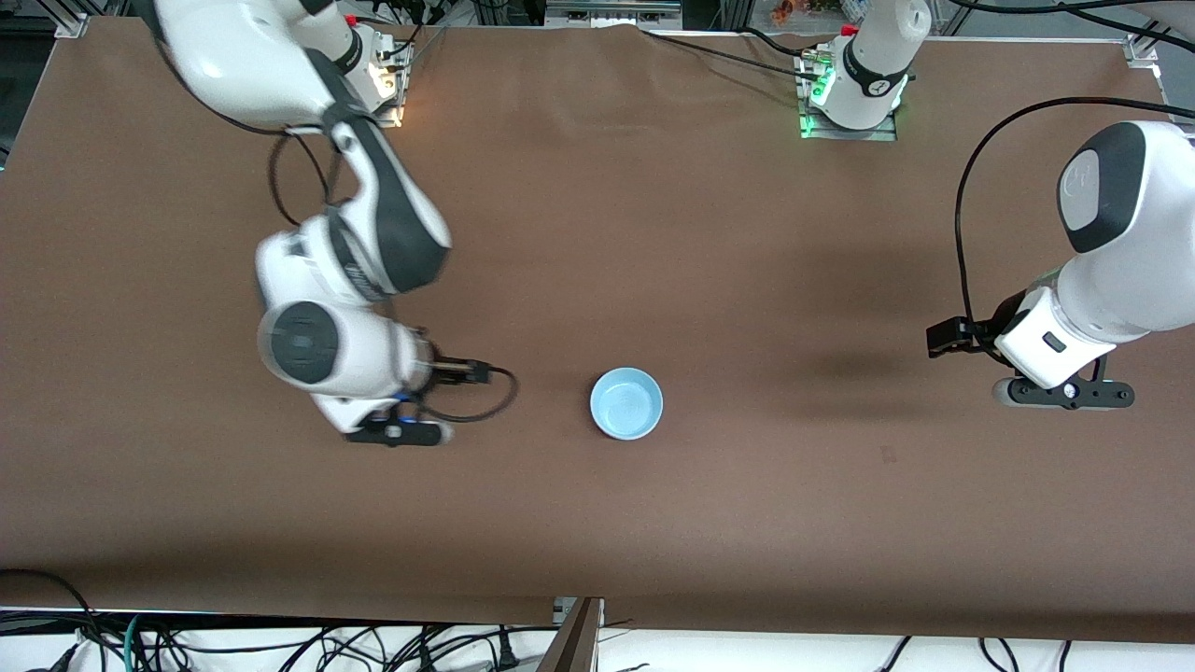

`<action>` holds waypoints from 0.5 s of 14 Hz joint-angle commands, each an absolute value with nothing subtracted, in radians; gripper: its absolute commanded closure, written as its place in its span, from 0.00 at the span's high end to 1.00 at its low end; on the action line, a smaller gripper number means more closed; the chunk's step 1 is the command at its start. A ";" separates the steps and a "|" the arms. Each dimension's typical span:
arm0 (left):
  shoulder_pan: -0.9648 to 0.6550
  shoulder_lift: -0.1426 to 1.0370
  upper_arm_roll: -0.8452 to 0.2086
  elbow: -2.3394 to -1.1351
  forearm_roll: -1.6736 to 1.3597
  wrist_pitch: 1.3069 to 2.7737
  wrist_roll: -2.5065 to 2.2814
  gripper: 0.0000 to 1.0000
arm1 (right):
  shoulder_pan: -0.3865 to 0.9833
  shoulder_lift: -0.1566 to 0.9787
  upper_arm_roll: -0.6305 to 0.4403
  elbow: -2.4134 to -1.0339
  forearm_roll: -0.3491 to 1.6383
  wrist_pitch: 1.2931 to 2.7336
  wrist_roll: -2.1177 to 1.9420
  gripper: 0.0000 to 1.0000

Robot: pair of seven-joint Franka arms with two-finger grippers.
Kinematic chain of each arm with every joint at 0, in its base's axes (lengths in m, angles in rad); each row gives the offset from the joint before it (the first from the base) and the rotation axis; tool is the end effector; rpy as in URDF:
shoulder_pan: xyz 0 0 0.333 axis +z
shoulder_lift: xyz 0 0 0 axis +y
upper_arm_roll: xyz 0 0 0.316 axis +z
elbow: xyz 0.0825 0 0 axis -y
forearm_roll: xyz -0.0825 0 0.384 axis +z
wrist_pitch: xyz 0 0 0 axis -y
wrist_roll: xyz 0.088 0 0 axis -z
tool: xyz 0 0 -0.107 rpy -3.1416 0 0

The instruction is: Stack pink and blue bowls on white bowl

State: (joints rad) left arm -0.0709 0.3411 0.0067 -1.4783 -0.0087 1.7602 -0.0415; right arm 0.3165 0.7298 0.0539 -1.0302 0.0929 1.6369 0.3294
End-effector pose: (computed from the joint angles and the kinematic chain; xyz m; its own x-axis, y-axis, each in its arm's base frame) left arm 0.6560 -0.0435 0.4767 0.9980 -0.0212 -0.0594 -0.0210 -0.9998 0.0037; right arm 0.6902 0.2644 0.4066 0.9873 0.0238 -0.1569 0.0112 -0.9967 -0.0804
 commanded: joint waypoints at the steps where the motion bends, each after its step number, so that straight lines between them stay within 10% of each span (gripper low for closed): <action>1: -0.080 0.376 0.008 -1.425 0.005 1.755 -0.034 1.00 | 0.194 0.447 0.063 -1.349 0.083 1.631 0.099 1.00; 7: -0.075 0.390 0.006 -1.413 0.003 1.756 -0.034 1.00 | 0.081 0.108 0.011 -1.483 0.020 1.542 0.055 1.00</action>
State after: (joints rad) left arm -0.0729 0.3707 0.0070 -1.4468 -0.0087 1.7625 -0.0415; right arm 0.0968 0.2441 0.0295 -1.3945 0.0395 1.5394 0.0652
